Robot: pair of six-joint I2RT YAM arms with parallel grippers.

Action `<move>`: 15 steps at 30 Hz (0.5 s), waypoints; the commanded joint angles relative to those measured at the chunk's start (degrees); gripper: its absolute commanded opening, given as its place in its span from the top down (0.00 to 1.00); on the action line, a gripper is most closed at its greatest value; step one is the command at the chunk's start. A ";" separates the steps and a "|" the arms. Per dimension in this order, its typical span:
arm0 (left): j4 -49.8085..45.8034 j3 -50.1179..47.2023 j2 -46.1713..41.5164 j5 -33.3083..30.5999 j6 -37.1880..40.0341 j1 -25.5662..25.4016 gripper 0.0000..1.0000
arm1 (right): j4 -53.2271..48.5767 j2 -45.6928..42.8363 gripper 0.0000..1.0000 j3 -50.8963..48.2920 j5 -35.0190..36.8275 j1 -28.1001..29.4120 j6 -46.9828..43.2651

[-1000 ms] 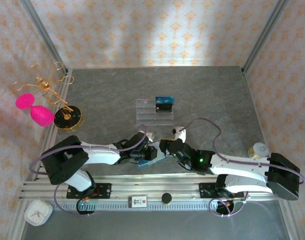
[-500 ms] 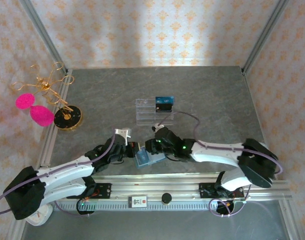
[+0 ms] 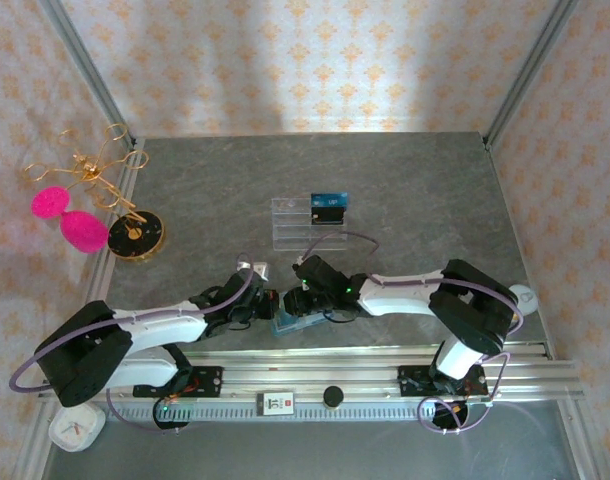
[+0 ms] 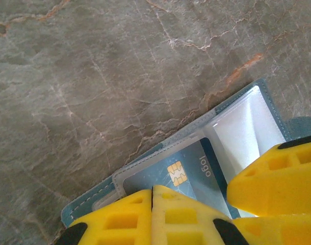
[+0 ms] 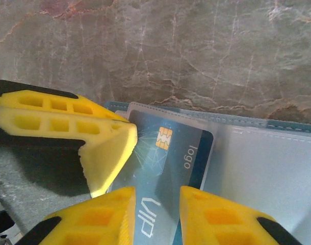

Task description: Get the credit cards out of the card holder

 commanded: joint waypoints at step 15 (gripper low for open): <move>-1.65 -0.92 -2.00 -0.83 1.39 0.48 1.00 | -6.05 1.40 0.73 -0.08 11.20 0.14 2.31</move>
